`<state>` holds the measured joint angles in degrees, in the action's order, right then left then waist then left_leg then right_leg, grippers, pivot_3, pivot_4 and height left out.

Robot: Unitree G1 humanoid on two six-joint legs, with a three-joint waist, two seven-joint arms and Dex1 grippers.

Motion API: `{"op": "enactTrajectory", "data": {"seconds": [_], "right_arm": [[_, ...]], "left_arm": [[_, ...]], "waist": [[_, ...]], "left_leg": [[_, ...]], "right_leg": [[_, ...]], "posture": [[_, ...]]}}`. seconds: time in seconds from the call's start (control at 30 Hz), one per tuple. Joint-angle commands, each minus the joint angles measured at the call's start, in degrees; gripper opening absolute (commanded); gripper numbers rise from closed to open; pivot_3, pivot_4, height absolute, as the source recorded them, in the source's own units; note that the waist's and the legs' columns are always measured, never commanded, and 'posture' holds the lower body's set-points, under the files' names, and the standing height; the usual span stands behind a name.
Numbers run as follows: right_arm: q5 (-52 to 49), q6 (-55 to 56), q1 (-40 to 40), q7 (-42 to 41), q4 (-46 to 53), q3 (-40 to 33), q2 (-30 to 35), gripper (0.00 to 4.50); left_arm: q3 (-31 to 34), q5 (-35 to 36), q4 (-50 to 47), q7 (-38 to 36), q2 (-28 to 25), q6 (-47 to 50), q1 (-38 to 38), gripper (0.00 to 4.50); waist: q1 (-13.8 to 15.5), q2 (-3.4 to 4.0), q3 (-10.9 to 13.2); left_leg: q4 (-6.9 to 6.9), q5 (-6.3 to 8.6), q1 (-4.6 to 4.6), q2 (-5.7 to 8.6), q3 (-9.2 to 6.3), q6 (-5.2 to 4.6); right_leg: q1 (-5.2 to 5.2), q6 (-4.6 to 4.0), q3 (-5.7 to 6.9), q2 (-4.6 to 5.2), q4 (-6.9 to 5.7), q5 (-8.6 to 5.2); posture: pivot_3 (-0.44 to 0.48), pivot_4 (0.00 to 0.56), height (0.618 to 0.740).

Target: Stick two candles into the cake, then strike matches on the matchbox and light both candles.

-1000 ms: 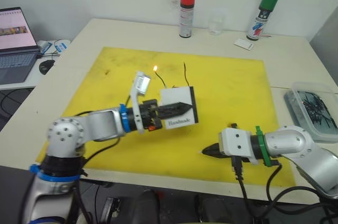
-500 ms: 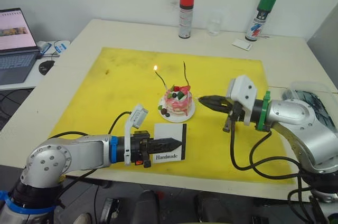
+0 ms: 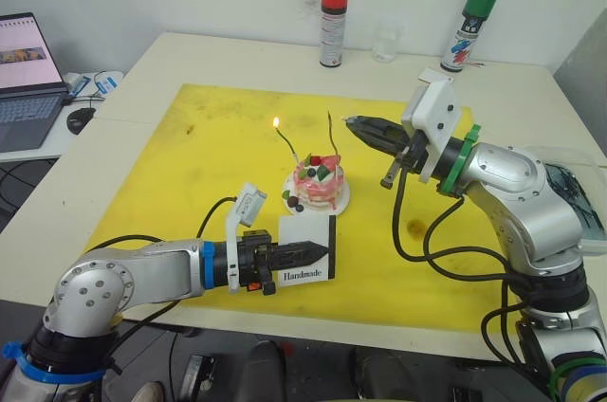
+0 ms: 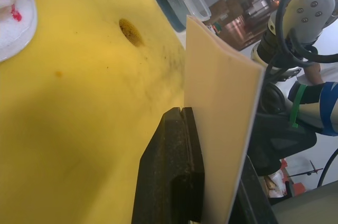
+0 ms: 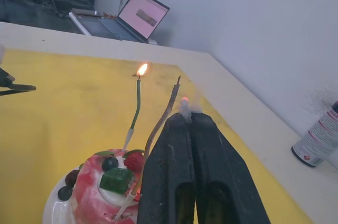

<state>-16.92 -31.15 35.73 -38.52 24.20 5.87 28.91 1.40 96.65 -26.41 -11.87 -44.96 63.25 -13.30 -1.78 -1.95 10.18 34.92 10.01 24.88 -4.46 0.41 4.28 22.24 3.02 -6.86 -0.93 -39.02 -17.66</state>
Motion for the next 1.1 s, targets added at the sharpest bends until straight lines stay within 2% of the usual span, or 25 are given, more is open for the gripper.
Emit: {"op": "enactTrajectory", "data": {"seconds": [0.03, 0.53, 1.1], "right_arm": [[0.8, 1.5, 2.3, 0.6, 0.6, 0.0, -0.4, 0.04], [2.0, 1.4, 4.9, 1.5, -0.7, 1.4, -2.6, 0.04], [2.4, 1.6, 3.9, 1.5, 0.0, 2.0, -3.2, 0.04]], "left_arm": [[-0.3, 0.3, -1.5, -0.4, 0.4, -1.0, -0.9, 0.0], [-1.1, 0.5, -2.0, -0.3, 0.7, -1.3, -1.5, 0.0], [-0.8, 1.1, -3.5, -0.5, -0.3, -1.9, -0.2, 0.0]], "waist": [[0.0, 0.0, 0.0], [0.0, 0.0, 0.0], [0.0, 0.0, 0.0]], "left_leg": [[0.01, 0.0, 0.0, 0.0, 0.01, 0.0], [0.01, 0.0, 0.0, -0.01, 0.01, 0.0], [0.01, 0.0, 0.0, -0.01, 0.02, 0.0]], "right_leg": [[0.0, 0.0, -0.01, 0.0, 0.0, 0.0], [0.0, 0.0, -0.01, 0.0, 0.0, 0.0], [0.0, 0.0, -0.02, 0.0, 0.0, 0.0]], "posture": [[0.0, 0.15, 0.74], [0.0, 0.15, 0.74], [0.0, 0.15, 0.74]]}}
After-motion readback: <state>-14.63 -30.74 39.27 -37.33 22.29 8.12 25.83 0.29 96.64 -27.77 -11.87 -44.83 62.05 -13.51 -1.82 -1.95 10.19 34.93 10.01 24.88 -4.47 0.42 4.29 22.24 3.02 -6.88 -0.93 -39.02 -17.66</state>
